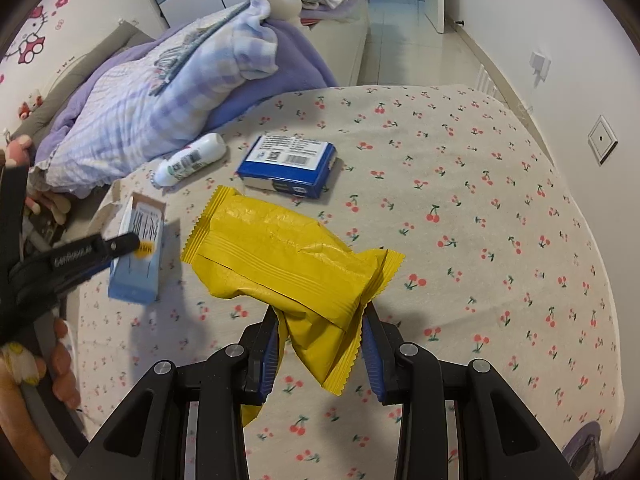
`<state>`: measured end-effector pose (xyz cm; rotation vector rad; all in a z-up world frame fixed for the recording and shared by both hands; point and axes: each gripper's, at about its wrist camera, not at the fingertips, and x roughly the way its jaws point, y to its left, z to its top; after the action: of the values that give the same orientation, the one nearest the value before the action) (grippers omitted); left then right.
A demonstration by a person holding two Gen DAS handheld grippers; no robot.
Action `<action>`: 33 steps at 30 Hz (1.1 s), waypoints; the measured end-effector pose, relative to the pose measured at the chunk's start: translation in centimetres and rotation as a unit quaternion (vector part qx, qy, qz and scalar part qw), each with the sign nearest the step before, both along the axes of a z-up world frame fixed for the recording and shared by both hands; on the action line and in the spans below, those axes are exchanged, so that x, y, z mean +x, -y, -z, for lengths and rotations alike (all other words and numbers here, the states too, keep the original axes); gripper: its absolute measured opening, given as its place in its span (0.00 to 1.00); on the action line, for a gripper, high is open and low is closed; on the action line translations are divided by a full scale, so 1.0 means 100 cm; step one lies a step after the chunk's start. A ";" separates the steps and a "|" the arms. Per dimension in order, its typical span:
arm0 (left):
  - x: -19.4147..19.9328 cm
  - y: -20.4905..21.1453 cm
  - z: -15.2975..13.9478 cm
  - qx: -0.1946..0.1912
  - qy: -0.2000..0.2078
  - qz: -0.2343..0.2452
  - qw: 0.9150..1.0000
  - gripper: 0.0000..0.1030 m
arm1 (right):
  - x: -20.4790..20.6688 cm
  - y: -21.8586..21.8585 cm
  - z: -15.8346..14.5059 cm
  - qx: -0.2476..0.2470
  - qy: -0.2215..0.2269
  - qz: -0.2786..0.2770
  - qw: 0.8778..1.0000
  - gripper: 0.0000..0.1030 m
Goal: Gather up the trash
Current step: 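Grasp the blue milk carton with the left tool and lift it, then carry the blue carton in the left tool over the wastebasket and release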
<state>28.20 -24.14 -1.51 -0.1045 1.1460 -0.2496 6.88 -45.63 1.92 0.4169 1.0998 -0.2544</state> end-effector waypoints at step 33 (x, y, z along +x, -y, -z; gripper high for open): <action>-0.097 -0.269 -0.040 -0.065 0.060 -0.118 0.989 0.40 | 0.033 -0.178 -0.027 0.026 0.022 -0.139 0.990 0.36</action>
<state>18.54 2.76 2.47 -0.3342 0.9869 -0.1185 10.20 -27.80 4.64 0.3092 1.1081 0.0285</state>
